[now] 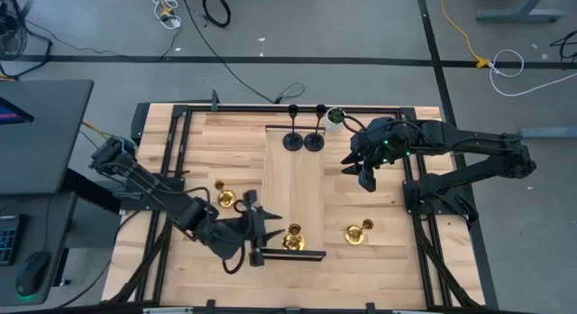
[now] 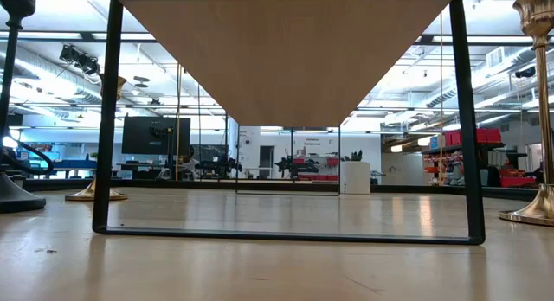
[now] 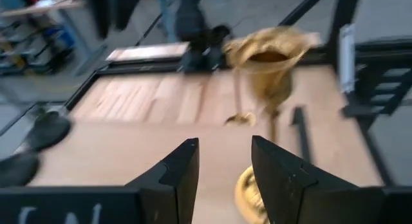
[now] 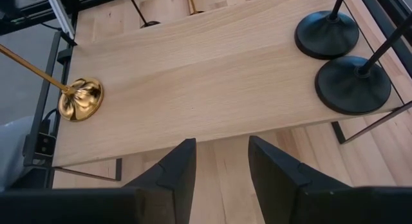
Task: Pick & Place candle stick holders
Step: Align the middle left golden candle holder with the golden candle holder on the shelf
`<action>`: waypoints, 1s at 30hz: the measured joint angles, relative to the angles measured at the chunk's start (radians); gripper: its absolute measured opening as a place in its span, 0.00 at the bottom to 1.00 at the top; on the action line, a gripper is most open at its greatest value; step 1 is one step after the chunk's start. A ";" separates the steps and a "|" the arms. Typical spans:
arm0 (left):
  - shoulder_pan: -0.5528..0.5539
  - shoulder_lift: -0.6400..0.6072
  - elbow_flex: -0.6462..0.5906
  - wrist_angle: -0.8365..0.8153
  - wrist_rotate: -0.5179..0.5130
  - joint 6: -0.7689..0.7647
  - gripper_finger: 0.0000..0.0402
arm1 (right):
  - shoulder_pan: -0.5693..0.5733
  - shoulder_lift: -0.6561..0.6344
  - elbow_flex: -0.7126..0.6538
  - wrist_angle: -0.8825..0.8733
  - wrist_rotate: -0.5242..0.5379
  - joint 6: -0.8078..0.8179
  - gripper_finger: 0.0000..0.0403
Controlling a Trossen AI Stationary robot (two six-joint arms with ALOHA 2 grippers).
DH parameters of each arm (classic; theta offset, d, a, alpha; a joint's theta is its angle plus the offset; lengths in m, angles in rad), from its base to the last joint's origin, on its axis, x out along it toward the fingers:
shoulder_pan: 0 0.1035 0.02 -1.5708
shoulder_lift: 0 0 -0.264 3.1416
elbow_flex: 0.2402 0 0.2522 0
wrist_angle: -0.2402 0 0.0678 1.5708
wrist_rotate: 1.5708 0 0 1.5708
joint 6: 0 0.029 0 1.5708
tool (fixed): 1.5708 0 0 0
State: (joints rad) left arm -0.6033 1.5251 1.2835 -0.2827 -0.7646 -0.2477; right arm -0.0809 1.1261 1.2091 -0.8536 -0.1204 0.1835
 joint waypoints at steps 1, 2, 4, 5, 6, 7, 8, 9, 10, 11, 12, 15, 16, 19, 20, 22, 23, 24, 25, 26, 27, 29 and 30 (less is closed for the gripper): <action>-0.003 -0.009 0.000 -0.044 -0.015 -0.023 0.36 | 0.000 0.000 0.000 0.000 0.000 0.000 0.35; -0.006 -0.019 0.000 -0.092 -0.029 -0.052 0.36 | 0.000 0.000 0.000 0.000 0.000 0.000 0.35; -0.009 -0.038 0.000 -0.184 -0.064 -0.123 0.36 | 0.000 0.000 0.000 0.000 0.000 0.000 0.35; -0.012 -0.047 0.000 -0.237 -0.086 -0.162 0.36 | 0.000 0.000 0.000 0.000 0.000 0.001 0.35; -0.015 -0.057 0.000 -0.294 -0.104 -0.205 0.36 | 0.000 0.000 0.000 0.000 0.000 0.001 0.35; -0.018 -0.065 0.000 -0.348 -0.124 -0.248 0.36 | 0.000 0.000 0.000 0.000 0.000 0.001 0.35; -0.019 -0.075 0.000 -0.397 -0.141 -0.288 0.36 | 0.000 0.000 0.000 0.000 0.000 0.001 0.35; -0.019 -0.083 0.000 -0.449 -0.157 -0.327 0.36 | 0.000 0.000 0.000 0.000 0.000 0.001 0.35; -0.019 -0.093 0.000 -0.505 -0.175 -0.369 0.36 | 0.000 0.000 0.000 0.000 0.000 0.001 0.35; -0.019 -0.100 0.000 -0.555 -0.189 -0.410 0.36 | 0.000 0.000 0.000 0.000 0.000 0.002 0.35; -0.019 -0.105 0.000 -0.599 -0.204 -0.450 0.36 | 0.000 0.000 0.000 0.000 0.000 0.002 0.35; -0.023 -0.121 0.000 -0.739 -0.249 -0.572 0.36 | 0.000 0.000 0.000 0.000 0.000 0.002 0.35; -0.024 -0.126 0.000 -0.782 -0.260 -0.618 0.36 | 0.000 0.000 0.000 0.000 0.000 0.003 0.35; -0.024 -0.135 0.000 -0.912 -0.274 -0.740 0.36 | 0.000 0.000 0.000 0.000 0.000 0.003 0.35; -0.024 -0.135 0.000 -0.951 -0.275 -0.774 0.36 | 0.000 0.000 0.000 0.000 0.000 0.003 0.35; -0.028 -0.135 0.000 -1.031 -0.277 -0.846 0.36 | 0.000 0.000 0.000 0.000 0.000 0.003 0.35; -0.030 -0.135 0.000 -1.067 -0.282 -0.883 0.36 | 0.000 0.000 0.000 0.000 0.000 0.003 0.35; -0.033 -0.135 0.000 -1.101 -0.283 -0.919 0.36 | 0.000 0.000 0.000 0.000 0.000 0.003 0.35; -0.035 -0.135 -0.001 -1.132 -0.285 -0.952 0.36 | 0.000 0.000 0.000 0.000 0.000 0.003 0.35; -0.037 -0.135 -0.005 -1.156 -0.289 -0.983 0.36 | 0.000 0.000 0.000 0.000 0.000 0.003 0.35; -0.037 -0.137 -0.014 -1.174 -0.290 -1.009 0.36 | 0.000 0.000 0.000 0.000 0.000 0.003 0.35; -0.045 -0.156 -0.048 -1.205 -0.285 -1.062 0.36 | 0.000 0.000 0.000 0.000 0.000 0.007 0.35; -0.049 -0.173 -0.069 -1.210 -0.284 -1.086 0.36 | 0.000 0.000 0.000 0.000 0.000 0.011 0.35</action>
State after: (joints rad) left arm -0.6518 1.3517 1.2147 -1.4928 -1.0487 -1.3341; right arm -0.0811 1.1263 1.2095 -0.8536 -0.1205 0.1944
